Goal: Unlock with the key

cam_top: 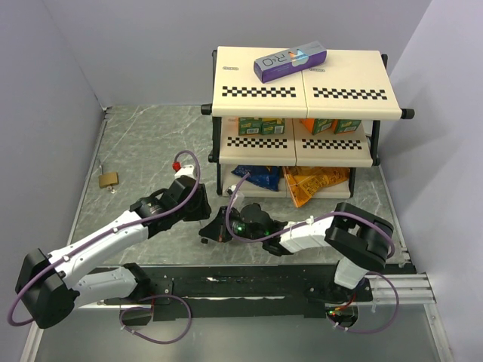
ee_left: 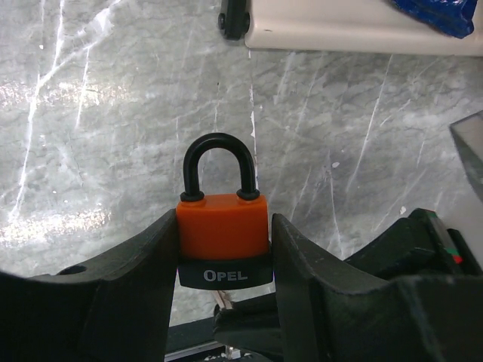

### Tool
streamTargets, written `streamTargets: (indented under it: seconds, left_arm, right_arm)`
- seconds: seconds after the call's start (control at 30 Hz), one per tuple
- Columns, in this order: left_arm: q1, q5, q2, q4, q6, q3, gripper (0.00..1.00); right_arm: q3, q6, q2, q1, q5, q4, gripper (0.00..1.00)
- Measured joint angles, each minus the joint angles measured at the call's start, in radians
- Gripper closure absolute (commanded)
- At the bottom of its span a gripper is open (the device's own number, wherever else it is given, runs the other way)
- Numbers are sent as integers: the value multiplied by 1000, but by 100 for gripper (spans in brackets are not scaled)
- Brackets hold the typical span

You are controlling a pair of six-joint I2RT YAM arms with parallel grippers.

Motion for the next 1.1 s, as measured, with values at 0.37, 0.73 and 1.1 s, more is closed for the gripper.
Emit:
streamTargets:
  seconds: [0.37, 0.73, 1.1]
  left_arm:
    - [0, 6, -5, 4, -4, 0, 99]
    - [0, 0, -13, 4, -4, 0, 99]
    - [0, -2, -12, 6, -5, 0, 99]
  right_arm:
    - [2, 10, 2, -9, -6, -2, 100]
    - [2, 9, 0, -9, 2, -14, 100]
    - [2, -8, -20, -9, 16, -49, 100]
